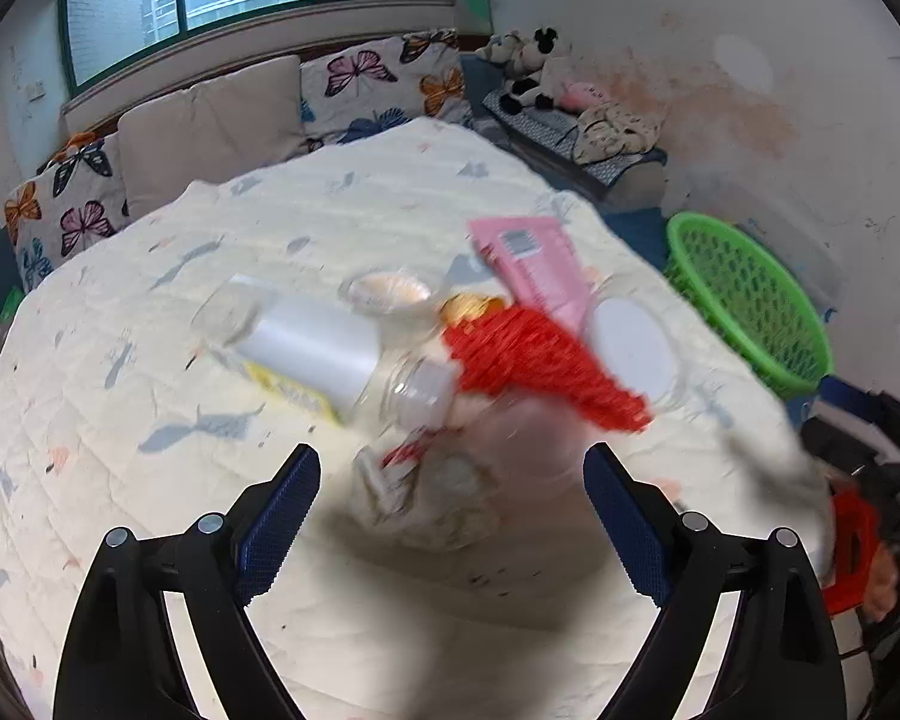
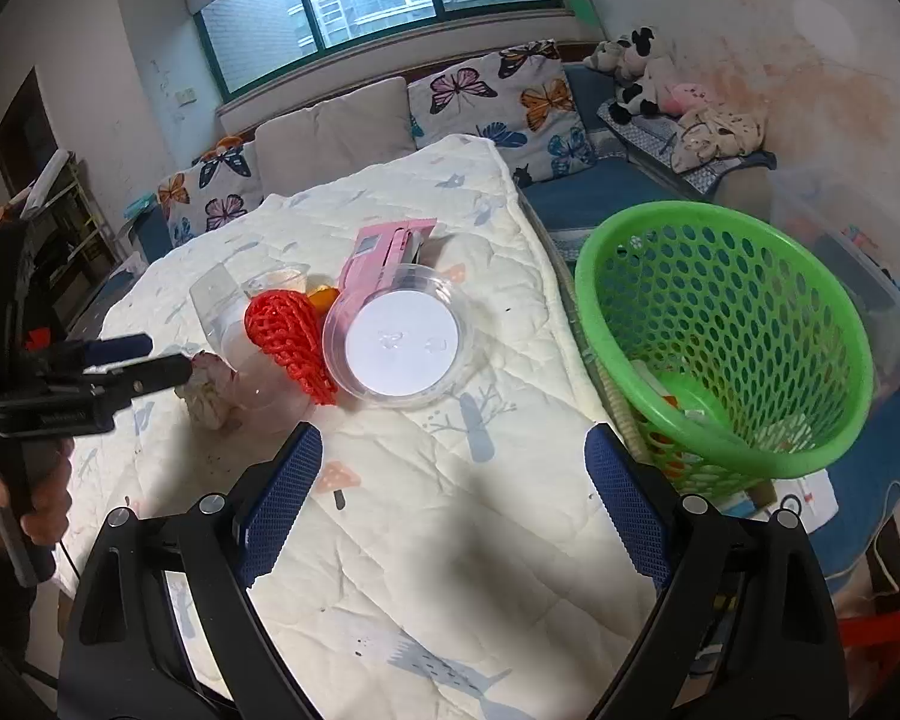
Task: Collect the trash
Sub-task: 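Return both grippers over the table toward the crumpled tissue, then grasp the crumpled tissue with the left gripper while the right gripper grasps the red mesh bag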
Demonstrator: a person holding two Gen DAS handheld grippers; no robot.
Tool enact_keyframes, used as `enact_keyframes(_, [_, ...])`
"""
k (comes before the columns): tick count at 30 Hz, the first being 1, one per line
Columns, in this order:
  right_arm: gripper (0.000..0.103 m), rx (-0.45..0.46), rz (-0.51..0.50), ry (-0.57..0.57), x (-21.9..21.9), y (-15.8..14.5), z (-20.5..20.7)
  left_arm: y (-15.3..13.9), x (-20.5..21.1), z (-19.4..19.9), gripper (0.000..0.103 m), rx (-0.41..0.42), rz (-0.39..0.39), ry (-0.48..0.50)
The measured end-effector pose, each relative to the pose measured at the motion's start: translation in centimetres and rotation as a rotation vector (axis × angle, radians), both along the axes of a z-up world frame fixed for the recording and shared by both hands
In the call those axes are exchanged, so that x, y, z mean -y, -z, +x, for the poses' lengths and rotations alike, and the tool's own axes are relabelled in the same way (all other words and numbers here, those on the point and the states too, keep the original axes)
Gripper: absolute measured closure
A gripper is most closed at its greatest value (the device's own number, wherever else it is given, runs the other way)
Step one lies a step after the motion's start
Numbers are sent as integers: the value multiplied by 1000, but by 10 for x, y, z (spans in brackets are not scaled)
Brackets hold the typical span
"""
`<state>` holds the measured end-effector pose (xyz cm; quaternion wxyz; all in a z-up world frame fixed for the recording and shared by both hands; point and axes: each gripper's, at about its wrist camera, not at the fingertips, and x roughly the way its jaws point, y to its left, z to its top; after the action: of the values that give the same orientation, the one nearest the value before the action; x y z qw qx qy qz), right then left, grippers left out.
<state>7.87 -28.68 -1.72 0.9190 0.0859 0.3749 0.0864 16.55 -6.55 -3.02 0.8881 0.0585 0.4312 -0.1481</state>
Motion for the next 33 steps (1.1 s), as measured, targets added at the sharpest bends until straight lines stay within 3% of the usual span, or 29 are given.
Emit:
enact_keyframes(5, [14, -4, 2, -5, -1, 1, 1, 18, -3, 3, 18, -22, 23, -1])
enact_keyframes(10, [14, -10, 0, -15, -5, 3, 4, 33, -7, 10, 32, -56, 24, -11])
enact_keyframes(13, [14, -10, -4, -29, -9, 3, 9, 34, -8, 12, 43, -67, -15, -1])
enact_keyframes(18, [14, -5, 1, -69, -19, -2, 18, 29, -5, 7, 53, -35, 0, 27])
enact_keyframes(33, [30, 0, -16, -265, -84, -2, 70, 4, -26, -5, 58, -9, -36, 31])
